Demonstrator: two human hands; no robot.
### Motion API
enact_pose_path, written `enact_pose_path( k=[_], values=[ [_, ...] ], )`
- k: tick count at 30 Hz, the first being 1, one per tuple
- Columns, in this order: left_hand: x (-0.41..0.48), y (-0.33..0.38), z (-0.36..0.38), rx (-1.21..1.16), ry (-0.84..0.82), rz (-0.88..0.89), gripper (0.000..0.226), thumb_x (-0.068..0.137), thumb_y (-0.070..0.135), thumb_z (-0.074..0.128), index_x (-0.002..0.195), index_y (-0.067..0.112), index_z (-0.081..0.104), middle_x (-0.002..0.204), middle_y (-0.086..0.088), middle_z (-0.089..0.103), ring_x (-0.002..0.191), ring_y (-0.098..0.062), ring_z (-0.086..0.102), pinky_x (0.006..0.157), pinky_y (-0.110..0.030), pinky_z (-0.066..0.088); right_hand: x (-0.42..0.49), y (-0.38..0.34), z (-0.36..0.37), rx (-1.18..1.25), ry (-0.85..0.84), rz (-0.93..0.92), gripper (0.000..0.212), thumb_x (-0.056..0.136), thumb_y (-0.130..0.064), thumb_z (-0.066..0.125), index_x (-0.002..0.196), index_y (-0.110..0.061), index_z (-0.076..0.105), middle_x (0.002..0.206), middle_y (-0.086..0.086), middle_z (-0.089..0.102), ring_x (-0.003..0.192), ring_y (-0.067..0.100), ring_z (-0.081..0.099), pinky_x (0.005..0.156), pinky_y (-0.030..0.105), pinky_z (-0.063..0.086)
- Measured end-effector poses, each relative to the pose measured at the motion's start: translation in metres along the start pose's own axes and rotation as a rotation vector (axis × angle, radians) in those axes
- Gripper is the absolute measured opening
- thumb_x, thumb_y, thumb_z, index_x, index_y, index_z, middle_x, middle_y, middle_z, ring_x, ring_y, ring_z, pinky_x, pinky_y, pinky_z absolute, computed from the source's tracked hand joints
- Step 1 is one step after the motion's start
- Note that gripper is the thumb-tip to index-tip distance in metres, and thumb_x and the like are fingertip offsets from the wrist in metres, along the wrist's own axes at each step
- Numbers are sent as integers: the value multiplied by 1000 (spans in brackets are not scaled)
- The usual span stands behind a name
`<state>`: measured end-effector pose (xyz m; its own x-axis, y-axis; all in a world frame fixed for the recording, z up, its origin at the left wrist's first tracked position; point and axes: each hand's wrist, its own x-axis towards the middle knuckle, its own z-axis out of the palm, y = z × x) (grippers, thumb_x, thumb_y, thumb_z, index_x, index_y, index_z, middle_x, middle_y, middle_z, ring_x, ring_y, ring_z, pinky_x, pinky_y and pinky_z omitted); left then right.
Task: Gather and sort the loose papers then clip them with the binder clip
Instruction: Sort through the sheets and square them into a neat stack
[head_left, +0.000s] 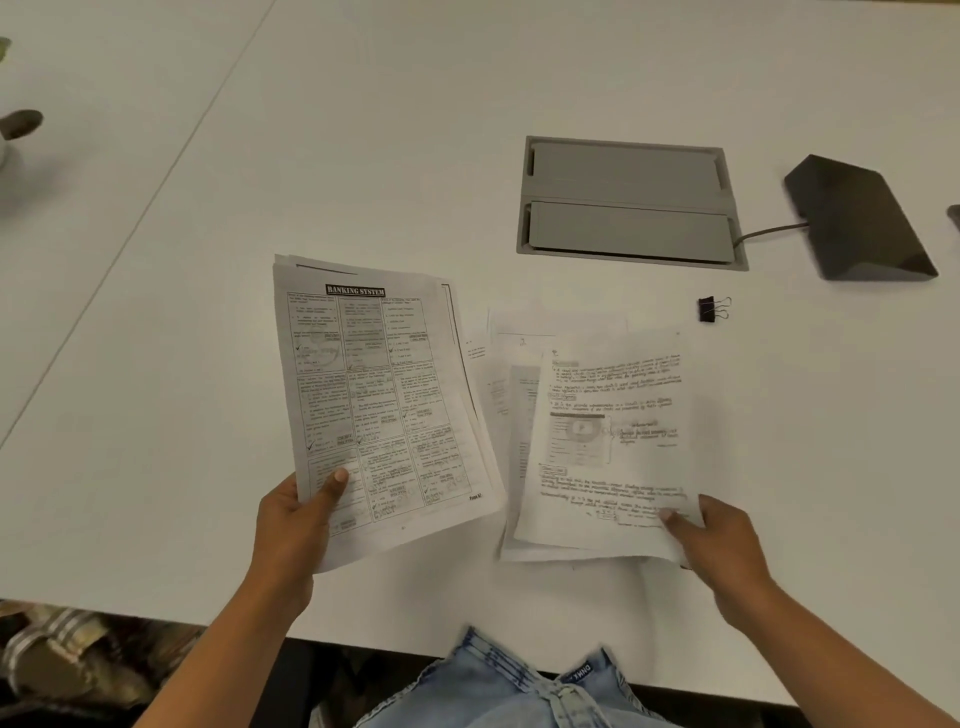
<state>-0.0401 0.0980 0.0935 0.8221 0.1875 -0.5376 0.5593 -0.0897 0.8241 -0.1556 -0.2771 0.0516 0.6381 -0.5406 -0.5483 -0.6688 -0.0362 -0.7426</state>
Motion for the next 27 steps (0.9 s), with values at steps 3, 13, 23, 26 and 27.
enact_pose_path(
  k=[3,13,23,26,27],
  values=[
    [4,-2,2,11,-3,-6,22,94,21,64,114,15,68,106,-3,74,94,-27,69,77,-38,56,-4,-7,-24,134,-5,1,20,89,-3,64,109,-8,67,108,14,70,82,17,64,62,28,49],
    [-16,5,51,-21,-202,-64,17,92,20,66,109,20,70,97,0,79,87,-21,76,68,-30,60,-33,-41,-40,447,-284,-59,40,82,2,60,121,-7,62,115,11,73,106,29,69,88,38,55],
    [-51,23,102,-93,-445,-42,34,98,43,46,117,27,70,112,0,76,104,-18,72,86,-33,56,-26,-67,-5,330,-379,-68,35,87,-28,67,121,-24,62,117,-4,73,106,16,70,88,38,53],
    [-51,25,107,-58,-421,-71,48,89,64,35,111,38,70,107,8,77,101,-14,72,91,-34,53,-25,-65,-1,357,-383,-42,32,91,-18,62,122,-20,62,118,1,72,106,20,70,92,44,52],
    [-51,26,108,-53,-409,-73,49,87,66,32,107,41,69,103,10,78,99,-13,72,90,-33,53,-25,-64,-1,350,-369,-58,34,88,-17,64,122,-18,63,118,4,72,107,23,69,95,47,51]
  ],
)
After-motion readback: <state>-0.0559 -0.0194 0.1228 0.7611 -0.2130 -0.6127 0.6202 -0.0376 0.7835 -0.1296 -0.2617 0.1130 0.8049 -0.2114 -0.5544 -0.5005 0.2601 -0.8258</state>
